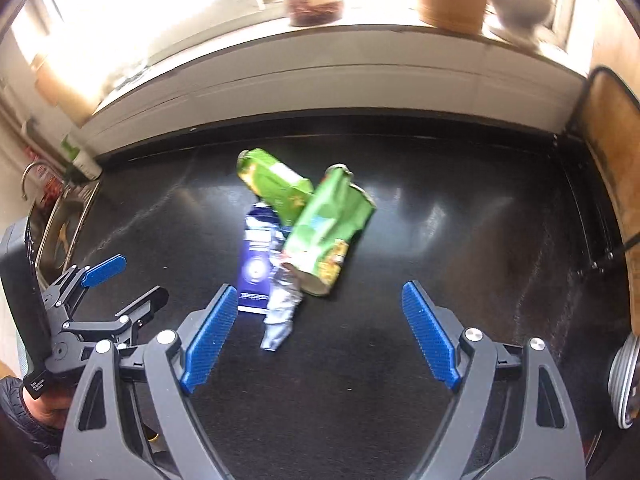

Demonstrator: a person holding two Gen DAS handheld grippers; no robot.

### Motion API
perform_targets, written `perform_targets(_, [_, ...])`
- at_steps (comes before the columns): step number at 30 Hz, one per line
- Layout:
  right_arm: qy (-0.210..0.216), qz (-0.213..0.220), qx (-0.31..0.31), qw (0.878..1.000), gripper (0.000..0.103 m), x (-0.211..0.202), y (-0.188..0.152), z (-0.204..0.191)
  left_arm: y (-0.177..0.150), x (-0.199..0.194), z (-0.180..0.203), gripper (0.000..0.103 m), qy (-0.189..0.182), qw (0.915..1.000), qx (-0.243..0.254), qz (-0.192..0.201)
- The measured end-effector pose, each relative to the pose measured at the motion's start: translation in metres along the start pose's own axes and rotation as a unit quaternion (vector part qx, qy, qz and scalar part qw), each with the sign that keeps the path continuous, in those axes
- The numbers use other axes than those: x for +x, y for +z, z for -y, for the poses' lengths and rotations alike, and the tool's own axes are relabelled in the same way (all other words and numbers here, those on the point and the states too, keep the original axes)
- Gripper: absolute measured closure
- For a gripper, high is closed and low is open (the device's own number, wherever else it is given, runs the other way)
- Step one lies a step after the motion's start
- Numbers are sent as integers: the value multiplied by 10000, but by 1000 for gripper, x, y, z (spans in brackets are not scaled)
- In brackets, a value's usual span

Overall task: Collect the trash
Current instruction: 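Return both open tools to the countertop, then grasp the foil wrapper with the left tool while the right tool grasps the green crumpled bag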

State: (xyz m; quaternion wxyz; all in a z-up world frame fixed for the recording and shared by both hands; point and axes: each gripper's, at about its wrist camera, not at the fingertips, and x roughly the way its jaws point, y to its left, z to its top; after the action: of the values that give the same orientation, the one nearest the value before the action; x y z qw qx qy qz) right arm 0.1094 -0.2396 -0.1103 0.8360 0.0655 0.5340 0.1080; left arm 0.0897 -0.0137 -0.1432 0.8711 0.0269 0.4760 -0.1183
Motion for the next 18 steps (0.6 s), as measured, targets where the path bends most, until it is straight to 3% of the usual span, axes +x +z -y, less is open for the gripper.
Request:
perform_targets(8, [106, -281, -30, 9995, 21, 36, 17, 10, 4, 32, 24, 14, -159, 9995, 134, -240])
perform_targets(14, [152, -668, -56, 9976, 22, 82, 42, 7, 1, 62, 51, 14, -543, 9977, 118, -385])
perform_targets(18, [267, -1081, 45, 9938, 22, 119, 53, 10, -3, 81, 71, 16, -564, 9967, 304, -501])
